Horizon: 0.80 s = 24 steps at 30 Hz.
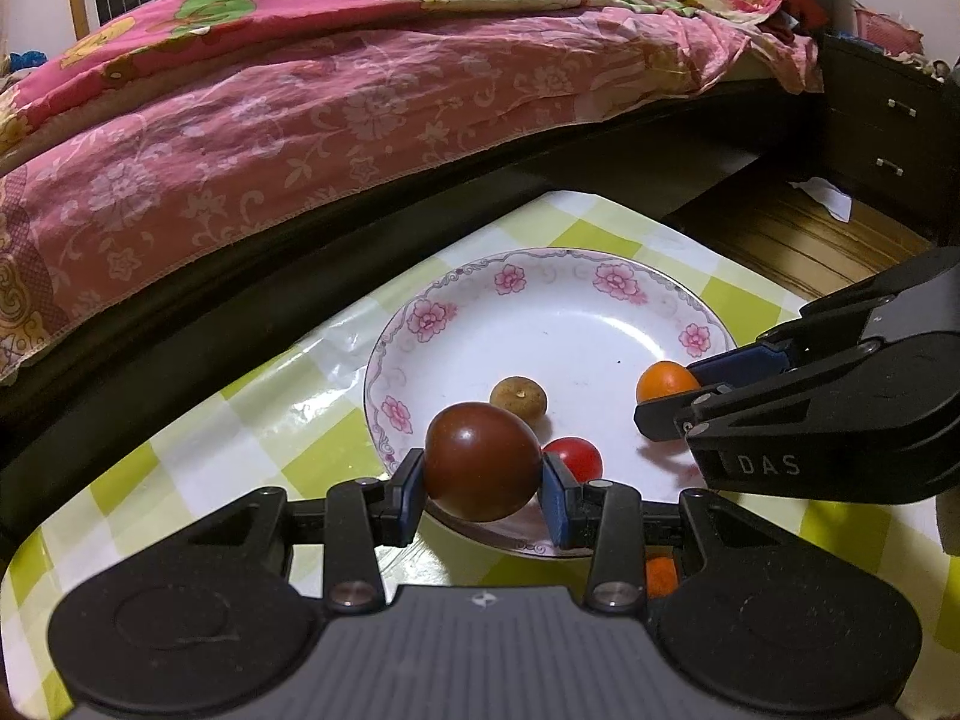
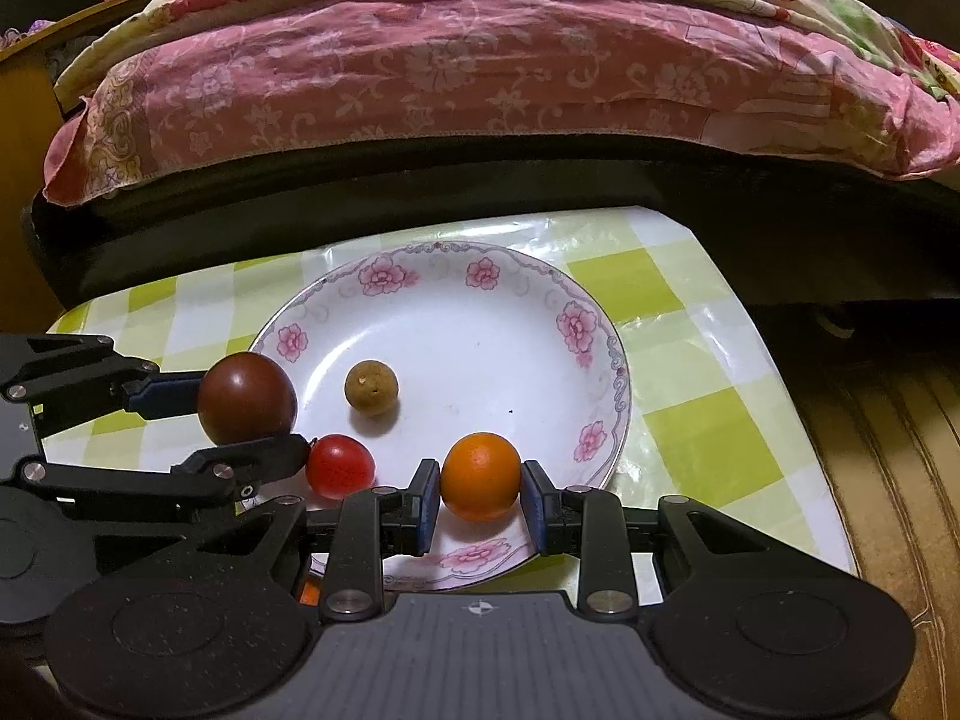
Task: Organize fruits
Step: 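Carry the tangerine and dark brown tomato over the white plate, then lower both fruits into the plate and open both tools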
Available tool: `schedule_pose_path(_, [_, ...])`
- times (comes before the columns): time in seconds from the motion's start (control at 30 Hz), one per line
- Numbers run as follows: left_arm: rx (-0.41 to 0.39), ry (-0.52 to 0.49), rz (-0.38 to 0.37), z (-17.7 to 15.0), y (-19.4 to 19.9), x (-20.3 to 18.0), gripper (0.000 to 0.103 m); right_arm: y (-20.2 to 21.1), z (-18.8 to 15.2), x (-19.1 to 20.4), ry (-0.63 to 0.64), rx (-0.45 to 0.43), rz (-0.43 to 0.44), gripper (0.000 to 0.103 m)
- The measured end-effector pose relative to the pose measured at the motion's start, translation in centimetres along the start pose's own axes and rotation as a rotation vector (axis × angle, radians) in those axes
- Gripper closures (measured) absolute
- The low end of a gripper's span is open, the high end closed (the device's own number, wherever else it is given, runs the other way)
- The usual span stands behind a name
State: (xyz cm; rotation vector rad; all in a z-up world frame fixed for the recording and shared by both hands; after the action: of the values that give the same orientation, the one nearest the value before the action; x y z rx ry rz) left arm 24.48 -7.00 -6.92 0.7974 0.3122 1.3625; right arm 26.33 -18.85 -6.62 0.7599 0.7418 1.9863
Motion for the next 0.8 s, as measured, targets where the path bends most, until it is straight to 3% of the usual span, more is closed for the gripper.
schedule_pose_path(0.8, [0.002, 0.017, 0.008, 0.34, -0.03, 0.04, 0.053, 0.25, 0.46, -0.19, -0.01, -0.022, -0.005, 0.072])
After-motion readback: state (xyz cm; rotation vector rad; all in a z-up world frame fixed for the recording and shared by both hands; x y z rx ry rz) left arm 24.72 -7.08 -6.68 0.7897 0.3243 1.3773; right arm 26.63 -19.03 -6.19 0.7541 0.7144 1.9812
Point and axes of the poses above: each gripper's, at about its wrist camera, not at the fingertips, and y roughly against the way its jaws point, x to its left, z to its top, the point moved 8 cm from there along -y, roughly the way its jaws point, and after that the axes turned 13 degrees about z, right-handed, at the moved point
